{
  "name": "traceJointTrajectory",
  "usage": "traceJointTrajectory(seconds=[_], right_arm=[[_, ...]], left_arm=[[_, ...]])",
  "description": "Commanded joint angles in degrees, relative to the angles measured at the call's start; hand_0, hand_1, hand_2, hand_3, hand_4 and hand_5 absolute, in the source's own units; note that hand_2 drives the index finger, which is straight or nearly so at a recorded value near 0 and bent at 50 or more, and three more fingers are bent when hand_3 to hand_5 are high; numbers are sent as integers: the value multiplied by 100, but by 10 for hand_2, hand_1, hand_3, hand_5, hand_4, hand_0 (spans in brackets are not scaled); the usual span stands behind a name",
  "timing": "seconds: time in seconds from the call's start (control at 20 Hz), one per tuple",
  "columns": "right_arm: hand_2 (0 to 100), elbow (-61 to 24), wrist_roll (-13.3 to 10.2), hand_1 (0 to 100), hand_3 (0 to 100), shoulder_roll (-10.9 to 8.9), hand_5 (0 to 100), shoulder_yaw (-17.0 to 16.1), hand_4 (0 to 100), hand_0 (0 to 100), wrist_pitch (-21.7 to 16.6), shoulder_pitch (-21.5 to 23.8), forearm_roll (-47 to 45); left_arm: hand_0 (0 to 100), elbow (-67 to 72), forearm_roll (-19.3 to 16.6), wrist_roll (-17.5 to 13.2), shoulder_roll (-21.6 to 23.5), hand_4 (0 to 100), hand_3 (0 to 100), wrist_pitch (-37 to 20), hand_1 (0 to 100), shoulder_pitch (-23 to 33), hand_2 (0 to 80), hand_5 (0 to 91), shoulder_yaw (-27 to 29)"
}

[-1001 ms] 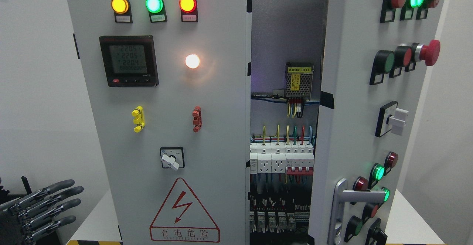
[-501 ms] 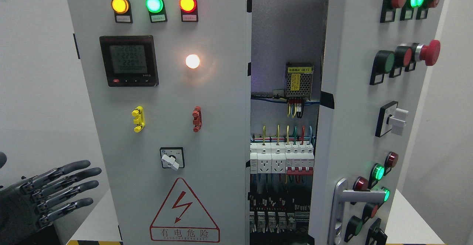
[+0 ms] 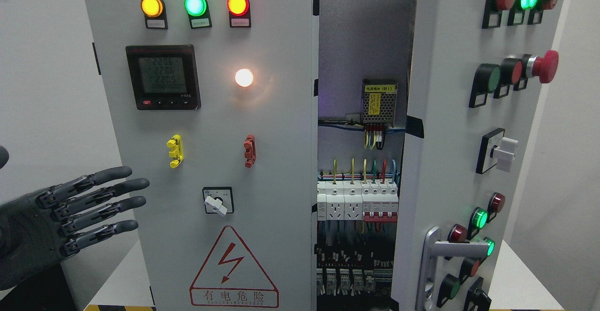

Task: Open door with both hands
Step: 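Raise the left hand toward the gap beside the ajar cabinet door, then insert the left hand fingers into the gap behind the door edge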

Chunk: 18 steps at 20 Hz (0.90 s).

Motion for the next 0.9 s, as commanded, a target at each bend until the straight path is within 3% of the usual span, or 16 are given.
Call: traceJointTrajectory(seconds=[0.0,0.15,0.35,0.5,0.7,0.85], right_arm=[[0,0,12,0,0,0,0,1,0,0,-3,-3,-53],[0,0,4,0,0,0,0,1,0,0,-3,5,-53],[0,0,12,0,0,0,0,-8,0,0,-3,-3,-53],[0,0,12,0,0,0,0,1,0,0,-3,5,-53],[0,0,4,0,0,0,0,1,0,0,-3,-3,-53],[0,0,4,0,0,0,0,-8,0,0,-3,5,-53]], left_arm=[[0,28,207,61,214,42,0,-33,0,-756,0,0,-1419],[0,28,189,69,82,42,0,-24,0,-1228,0,0,-1821],[0,229,206,52,-138,42,0,-15,0,-2958,0,0,-3603],[0,502,198,52,-436,42,0,2,0,-3620,0,0,-4256],[0,924,215,43,-1042,42,0,152,0,-5112,0,0,-5555],[0,942,215,52,-1096,42,0,152,0,-5326,0,0,-5839]])
